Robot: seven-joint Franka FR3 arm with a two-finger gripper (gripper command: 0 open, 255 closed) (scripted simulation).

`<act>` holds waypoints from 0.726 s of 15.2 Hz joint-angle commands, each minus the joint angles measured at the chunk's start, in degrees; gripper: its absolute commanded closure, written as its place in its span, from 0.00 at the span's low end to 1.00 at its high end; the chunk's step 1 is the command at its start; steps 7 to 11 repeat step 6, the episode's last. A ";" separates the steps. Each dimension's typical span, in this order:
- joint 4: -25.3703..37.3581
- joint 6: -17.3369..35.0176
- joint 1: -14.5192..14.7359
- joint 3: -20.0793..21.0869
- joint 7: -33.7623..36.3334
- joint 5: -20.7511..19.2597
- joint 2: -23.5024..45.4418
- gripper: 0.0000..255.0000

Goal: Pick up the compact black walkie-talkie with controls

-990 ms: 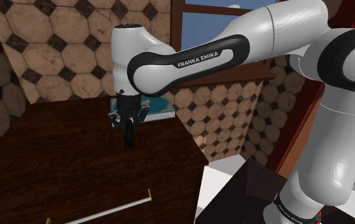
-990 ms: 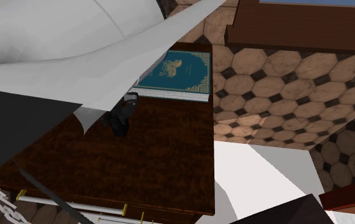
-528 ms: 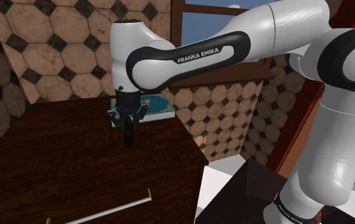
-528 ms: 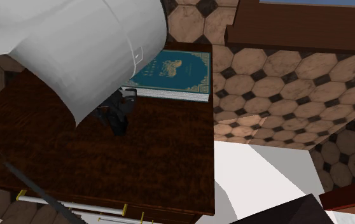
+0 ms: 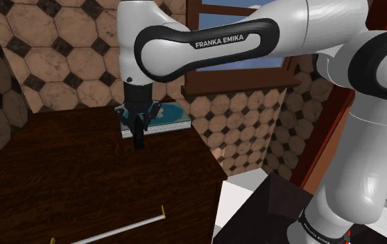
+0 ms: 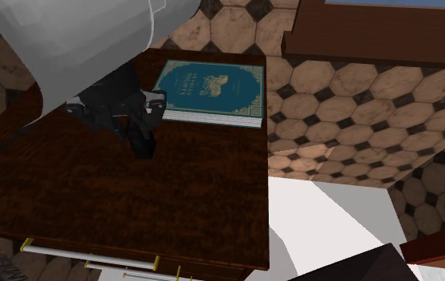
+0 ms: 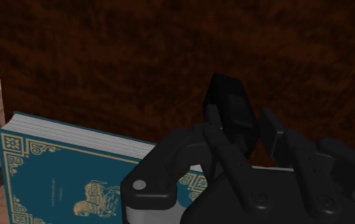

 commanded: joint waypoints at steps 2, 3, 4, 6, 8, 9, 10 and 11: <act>2.38 -2.39 0.15 0.10 -0.08 0.05 0.00 1.00; 3.23 -3.18 0.21 0.13 -0.11 0.03 0.07 1.00; 4.10 -3.98 0.27 0.15 -0.13 0.00 0.16 1.00; 4.23 -4.10 0.28 0.16 -0.14 0.00 0.17 1.00; 4.23 -4.10 0.28 0.16 -0.14 0.00 0.17 1.00; 4.23 -4.10 0.28 0.16 -0.14 0.00 0.17 1.00; 4.23 -4.10 0.28 0.16 -0.14 0.00 0.17 1.00; 4.23 -4.10 0.28 0.16 -0.14 0.00 0.17 1.00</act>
